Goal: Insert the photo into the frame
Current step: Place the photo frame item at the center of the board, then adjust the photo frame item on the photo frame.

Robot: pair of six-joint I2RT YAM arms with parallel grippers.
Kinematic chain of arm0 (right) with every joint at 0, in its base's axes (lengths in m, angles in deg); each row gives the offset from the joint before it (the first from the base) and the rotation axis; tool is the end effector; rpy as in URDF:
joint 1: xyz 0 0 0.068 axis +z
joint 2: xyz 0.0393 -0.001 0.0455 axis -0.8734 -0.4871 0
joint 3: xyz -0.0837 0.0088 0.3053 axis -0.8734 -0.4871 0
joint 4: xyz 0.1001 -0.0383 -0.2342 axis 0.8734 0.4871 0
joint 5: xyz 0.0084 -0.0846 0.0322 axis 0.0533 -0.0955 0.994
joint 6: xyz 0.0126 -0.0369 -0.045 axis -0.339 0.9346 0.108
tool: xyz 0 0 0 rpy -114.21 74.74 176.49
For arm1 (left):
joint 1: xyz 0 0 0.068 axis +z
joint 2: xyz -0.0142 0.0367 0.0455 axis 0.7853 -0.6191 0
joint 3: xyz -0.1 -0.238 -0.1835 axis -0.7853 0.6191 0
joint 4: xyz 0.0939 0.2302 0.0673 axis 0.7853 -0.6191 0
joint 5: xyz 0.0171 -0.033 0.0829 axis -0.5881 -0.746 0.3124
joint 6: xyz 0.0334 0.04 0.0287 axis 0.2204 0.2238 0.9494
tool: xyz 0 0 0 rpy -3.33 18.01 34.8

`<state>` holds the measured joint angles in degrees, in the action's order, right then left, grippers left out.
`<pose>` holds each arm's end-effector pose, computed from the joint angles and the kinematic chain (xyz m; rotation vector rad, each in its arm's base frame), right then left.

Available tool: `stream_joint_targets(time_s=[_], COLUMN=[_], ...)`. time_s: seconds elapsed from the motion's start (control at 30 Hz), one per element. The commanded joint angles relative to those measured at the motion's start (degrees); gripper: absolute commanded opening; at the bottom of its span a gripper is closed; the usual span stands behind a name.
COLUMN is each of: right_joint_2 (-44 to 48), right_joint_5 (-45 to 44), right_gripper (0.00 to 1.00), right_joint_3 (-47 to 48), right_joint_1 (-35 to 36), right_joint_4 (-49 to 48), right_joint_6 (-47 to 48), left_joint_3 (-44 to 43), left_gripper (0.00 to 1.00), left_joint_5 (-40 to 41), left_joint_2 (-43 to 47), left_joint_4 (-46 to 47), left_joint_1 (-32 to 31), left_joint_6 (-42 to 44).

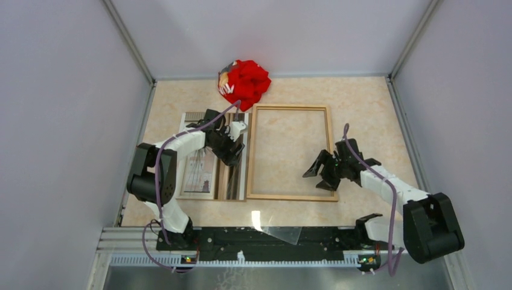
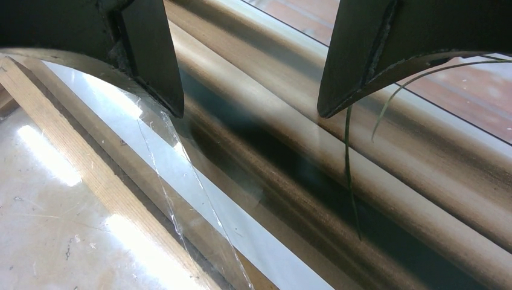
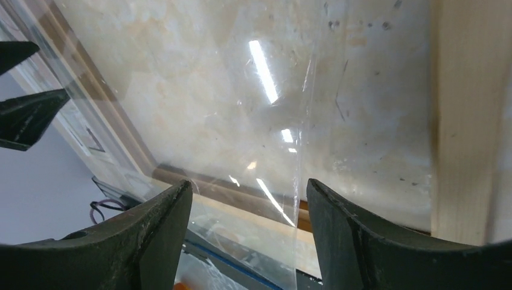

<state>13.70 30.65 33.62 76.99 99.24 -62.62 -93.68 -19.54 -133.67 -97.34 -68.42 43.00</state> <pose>0.1771 0.0678 0.2029 0.6499 2.6736 0.8629 0.3142 -0.1108 0.2140 1.0849 2.4206 -0.4503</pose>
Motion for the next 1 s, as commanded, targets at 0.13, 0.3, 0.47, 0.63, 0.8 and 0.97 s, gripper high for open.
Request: stream_joint_targets(time_s=[0.13, 0.3, 0.47, 0.63, 0.8, 0.97], right_joint_2=[-1.5, -1.6, 0.5, 8.5, 13.7, 12.4], right_joint_5=[-2.4, 0.6, 2.9, -0.2, -1.0, 1.0], right_gripper=[0.66, 0.62, 0.56, 0.54, 0.55, 0.54], right_joint_3=[-2.0, -5.7, -11.5, -10.6, -9.9, -9.8], right_joint_1=[4.8, 4.9, 5.0, 4.9, 5.0, 5.0], right_joint_4=[-3.6, -10.7, -23.2, -24.9, -28.4, -31.9], right_joint_6=[-4.8, -7.8, -12.8, -13.1, -14.2, -15.0], left_joint_3=[-0.1, -0.4, -0.6, -0.8, -0.5, -0.5], left_gripper=[0.88, 0.88, 0.88, 0.87, 0.86, 0.86], left_joint_5=[0.2, 0.2, 0.1, -0.1, -0.5, -0.9], left_joint_2=[1.7, 1.6, 1.4, 1.5, 1.8, 2.2], left_joint_4=[-1.1, -1.3, -1.7, -2.0, -2.1, -2.2], left_joint_1=[-0.2, -0.2, -0.3, -0.3, -0.5, -1.0], left_joint_6=[-0.4, -0.4, -0.5, -0.5, -0.7, -1.1])
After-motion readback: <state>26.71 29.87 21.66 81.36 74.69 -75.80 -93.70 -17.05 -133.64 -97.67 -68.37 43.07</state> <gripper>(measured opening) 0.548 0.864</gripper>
